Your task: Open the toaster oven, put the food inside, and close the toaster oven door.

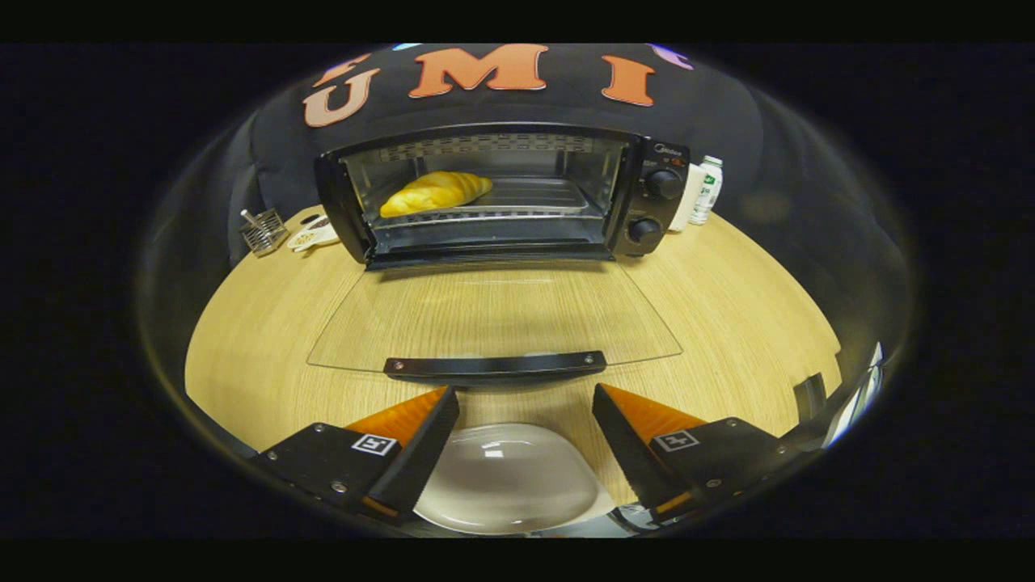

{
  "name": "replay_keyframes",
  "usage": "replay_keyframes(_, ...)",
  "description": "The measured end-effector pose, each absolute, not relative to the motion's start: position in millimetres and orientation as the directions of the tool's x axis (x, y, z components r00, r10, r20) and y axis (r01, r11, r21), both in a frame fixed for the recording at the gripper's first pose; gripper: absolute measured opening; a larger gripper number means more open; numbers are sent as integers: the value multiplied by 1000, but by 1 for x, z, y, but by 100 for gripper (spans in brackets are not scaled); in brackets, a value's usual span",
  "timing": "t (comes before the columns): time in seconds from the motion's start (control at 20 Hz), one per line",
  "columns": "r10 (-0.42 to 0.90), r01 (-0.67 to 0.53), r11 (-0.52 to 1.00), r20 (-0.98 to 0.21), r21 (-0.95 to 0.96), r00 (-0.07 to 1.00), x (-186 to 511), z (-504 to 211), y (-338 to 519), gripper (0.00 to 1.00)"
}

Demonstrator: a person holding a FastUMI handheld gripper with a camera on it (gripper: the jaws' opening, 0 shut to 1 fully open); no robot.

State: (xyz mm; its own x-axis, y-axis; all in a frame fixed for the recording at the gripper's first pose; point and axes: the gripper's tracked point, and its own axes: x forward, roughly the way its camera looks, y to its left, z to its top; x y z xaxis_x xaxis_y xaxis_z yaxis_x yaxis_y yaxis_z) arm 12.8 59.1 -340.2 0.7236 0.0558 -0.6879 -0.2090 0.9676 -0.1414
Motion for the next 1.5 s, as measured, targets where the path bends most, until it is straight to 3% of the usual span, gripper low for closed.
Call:
replay_keyframes(0.85,66,-233,961,-701,-146,710,23,-360,71,100)
replay_keyframes(1.2,140,-203,978,-590,-41,795,52,-286,94,99)
replay_keyframes(1.5,132,-202,977,-556,-66,821,75,-255,102,99)
